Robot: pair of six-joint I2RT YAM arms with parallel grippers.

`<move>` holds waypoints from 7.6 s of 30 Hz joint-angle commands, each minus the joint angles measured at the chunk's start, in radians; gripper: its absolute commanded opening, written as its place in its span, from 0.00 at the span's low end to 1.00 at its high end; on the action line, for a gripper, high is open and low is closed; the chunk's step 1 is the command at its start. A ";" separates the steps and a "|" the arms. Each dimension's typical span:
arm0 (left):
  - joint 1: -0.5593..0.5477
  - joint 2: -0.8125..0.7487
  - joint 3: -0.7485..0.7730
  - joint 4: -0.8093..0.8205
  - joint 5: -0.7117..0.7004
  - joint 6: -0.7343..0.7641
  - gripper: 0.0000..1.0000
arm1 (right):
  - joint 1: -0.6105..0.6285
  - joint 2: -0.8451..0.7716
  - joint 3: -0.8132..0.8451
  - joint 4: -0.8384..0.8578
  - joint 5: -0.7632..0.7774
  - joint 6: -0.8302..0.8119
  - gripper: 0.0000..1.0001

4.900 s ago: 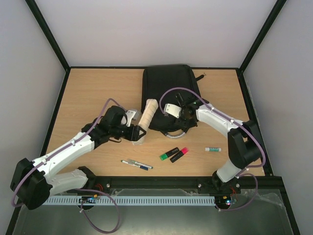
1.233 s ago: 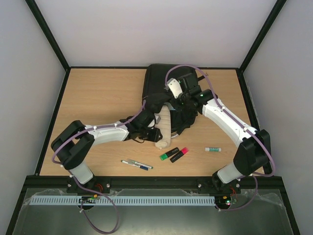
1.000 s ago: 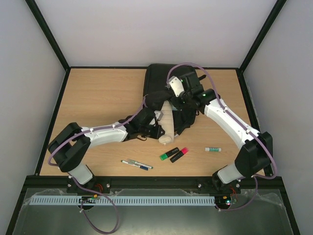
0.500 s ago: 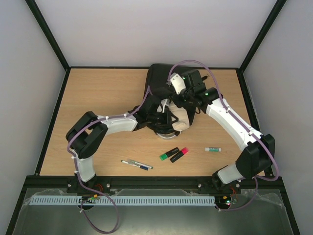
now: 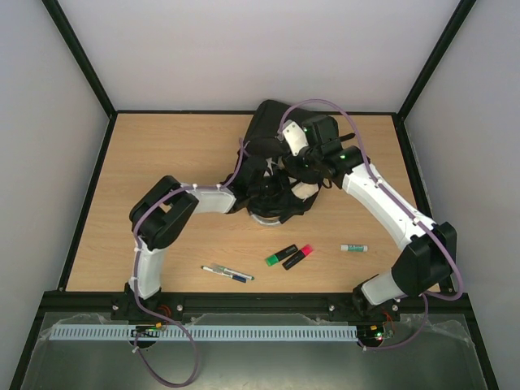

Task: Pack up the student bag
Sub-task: Place the stationery in the student bag, then zip the student bag at the center of the board.

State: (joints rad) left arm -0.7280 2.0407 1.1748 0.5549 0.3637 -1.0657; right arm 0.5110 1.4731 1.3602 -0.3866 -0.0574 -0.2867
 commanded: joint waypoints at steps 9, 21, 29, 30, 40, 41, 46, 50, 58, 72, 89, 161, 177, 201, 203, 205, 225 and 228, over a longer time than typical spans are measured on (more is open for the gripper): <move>0.032 -0.305 -0.211 -0.153 -0.109 0.062 0.67 | -0.025 -0.053 -0.057 0.049 0.033 0.010 0.01; -0.008 -0.692 -0.278 -0.612 -0.359 0.691 0.69 | -0.045 -0.113 -0.149 0.045 0.006 -0.067 0.01; -0.010 -0.629 -0.254 -0.528 -0.331 0.983 0.67 | -0.058 -0.192 -0.251 0.028 -0.073 -0.192 0.01; -0.010 -0.594 -0.231 -0.533 -0.306 1.011 0.66 | -0.058 -0.197 -0.250 0.012 -0.087 -0.203 0.01; -0.010 -0.416 -0.110 -0.454 -0.200 1.151 0.62 | -0.058 -0.227 -0.285 -0.037 -0.129 -0.277 0.01; -0.010 -0.396 -0.086 -0.460 -0.206 1.157 0.58 | -0.058 -0.231 -0.291 -0.037 -0.130 -0.281 0.01; -0.009 -0.337 -0.032 -0.461 -0.215 1.174 0.29 | -0.058 -0.252 -0.303 -0.043 -0.126 -0.285 0.01; -0.008 -0.319 -0.016 -0.454 -0.208 1.164 0.03 | -0.058 -0.266 -0.300 -0.065 -0.121 -0.292 0.01; -0.005 -0.326 0.017 -0.492 -0.170 1.103 0.02 | -0.056 -0.360 -0.293 -0.237 -0.162 -0.393 0.44; 0.001 -0.273 0.116 -0.579 -0.087 1.013 0.02 | 0.008 -0.497 -0.574 -0.161 0.222 -0.712 0.27; 0.002 -0.270 0.138 -0.599 -0.018 0.988 0.02 | 0.010 -0.224 -0.727 0.482 0.434 -0.773 0.15; 0.074 -0.412 -0.572 -0.028 -0.150 0.815 0.73 | -0.249 0.297 -0.296 0.196 -0.134 0.086 0.20; 0.194 -0.065 -0.372 0.226 0.146 0.863 0.72 | -0.251 0.279 -0.310 0.176 -0.162 0.084 0.20; 0.199 -0.129 -0.432 0.231 0.158 0.920 0.12 | -0.261 0.290 -0.314 0.172 -0.157 0.080 0.20; 0.200 -0.123 -0.418 0.209 0.130 0.918 0.08 | -0.264 0.290 -0.313 0.170 -0.157 0.081 0.20; 0.201 -0.113 -0.398 0.171 0.102 0.920 0.03 | -0.263 0.291 -0.313 0.170 -0.160 0.080 0.19; 0.185 -0.085 -0.363 0.151 0.026 0.969 0.39 | -0.265 0.309 -0.308 0.164 -0.166 0.083 0.19; 0.175 -0.068 -0.337 0.151 0.034 0.995 0.40 | -0.266 0.313 -0.309 0.164 -0.166 0.081 0.19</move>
State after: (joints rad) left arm -0.5396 1.9457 0.7921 0.6811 0.3939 -0.1265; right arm 0.2535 1.7008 1.0950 -0.0959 -0.2703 -0.2157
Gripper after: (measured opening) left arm 0.394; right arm 0.193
